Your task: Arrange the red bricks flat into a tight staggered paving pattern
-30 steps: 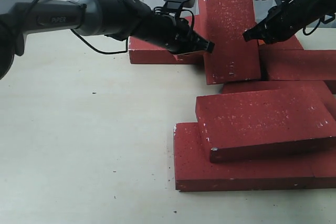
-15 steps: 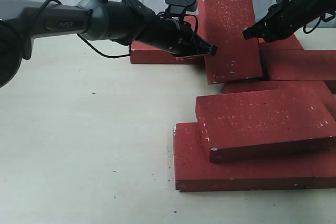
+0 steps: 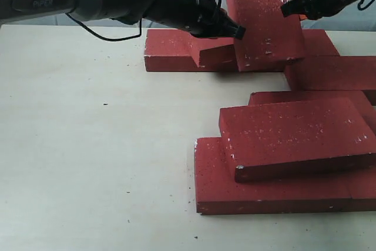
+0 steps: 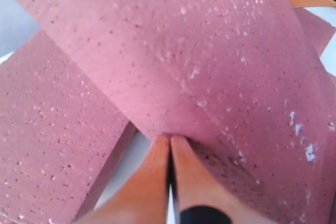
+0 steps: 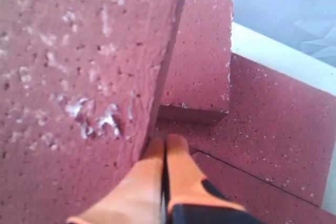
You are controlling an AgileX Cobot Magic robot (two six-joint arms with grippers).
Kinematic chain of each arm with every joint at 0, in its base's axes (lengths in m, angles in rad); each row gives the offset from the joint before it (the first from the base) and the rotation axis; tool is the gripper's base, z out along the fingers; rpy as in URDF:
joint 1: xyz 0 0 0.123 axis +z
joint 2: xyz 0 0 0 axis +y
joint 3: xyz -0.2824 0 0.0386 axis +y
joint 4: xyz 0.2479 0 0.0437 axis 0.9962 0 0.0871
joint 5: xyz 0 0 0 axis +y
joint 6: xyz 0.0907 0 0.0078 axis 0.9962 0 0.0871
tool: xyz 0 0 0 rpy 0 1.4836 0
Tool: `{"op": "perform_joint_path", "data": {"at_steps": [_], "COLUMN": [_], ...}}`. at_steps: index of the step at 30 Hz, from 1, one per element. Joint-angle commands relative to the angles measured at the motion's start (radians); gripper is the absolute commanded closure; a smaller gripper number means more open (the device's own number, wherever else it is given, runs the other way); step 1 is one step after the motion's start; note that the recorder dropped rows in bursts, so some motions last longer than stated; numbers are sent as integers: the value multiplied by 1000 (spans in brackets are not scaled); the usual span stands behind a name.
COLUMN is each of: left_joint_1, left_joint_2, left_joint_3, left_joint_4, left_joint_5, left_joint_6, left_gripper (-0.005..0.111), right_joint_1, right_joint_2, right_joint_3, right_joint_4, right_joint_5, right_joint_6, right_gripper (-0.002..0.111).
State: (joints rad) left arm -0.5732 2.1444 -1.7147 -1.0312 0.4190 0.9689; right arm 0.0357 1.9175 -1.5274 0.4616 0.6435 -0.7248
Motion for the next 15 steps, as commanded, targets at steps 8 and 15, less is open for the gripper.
{"op": "perform_joint_path", "data": {"at_steps": [8, 15], "left_joint_1": [-8, -6], "left_joint_2": [-153, -290], "left_joint_3": [36, 189], "left_joint_4": [96, 173], "left_joint_5": [63, 16], "left_joint_6": [-57, -128], "left_gripper": [107, 107], "right_joint_1": [138, 238], "right_joint_2": [-107, -115], "right_joint_3": [-5, -5], "right_joint_4": [36, 40], "right_joint_5": [40, -1], "right_joint_6": [-7, -7], "right_gripper": [109, 109]}}
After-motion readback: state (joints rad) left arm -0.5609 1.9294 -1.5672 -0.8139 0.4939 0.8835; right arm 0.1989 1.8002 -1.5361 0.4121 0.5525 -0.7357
